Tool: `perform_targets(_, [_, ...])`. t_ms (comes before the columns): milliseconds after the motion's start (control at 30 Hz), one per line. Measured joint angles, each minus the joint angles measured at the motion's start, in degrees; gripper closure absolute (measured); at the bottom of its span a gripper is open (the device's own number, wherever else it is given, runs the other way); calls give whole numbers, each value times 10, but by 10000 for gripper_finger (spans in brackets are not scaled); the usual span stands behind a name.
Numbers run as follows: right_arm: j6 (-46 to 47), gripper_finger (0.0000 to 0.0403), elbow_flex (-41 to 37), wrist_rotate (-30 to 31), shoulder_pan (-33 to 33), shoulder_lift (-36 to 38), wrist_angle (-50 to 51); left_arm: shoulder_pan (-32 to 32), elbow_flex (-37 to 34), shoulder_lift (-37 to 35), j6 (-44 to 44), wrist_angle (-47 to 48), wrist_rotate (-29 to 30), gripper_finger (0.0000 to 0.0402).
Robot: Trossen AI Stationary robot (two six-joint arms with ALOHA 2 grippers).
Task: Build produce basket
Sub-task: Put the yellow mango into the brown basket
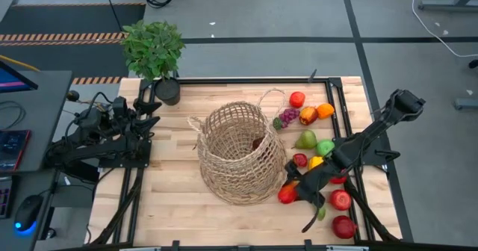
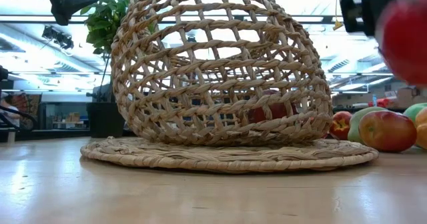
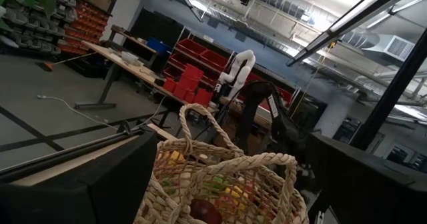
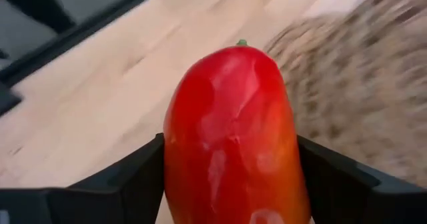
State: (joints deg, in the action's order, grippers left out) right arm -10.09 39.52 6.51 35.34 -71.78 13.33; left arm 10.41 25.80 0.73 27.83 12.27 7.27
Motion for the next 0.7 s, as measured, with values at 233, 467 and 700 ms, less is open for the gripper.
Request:
perform_targets(233, [11,105,79,17,-19,59,-3,0,0,0,0,0,0,12])
perform_targets(467, [60,104,190,60,-61,115,-57,0,0,0,0,0,0,12])
perform_targets(700, [185,104,265,102,-141,133,-83,0,0,0,0,0,0,12])
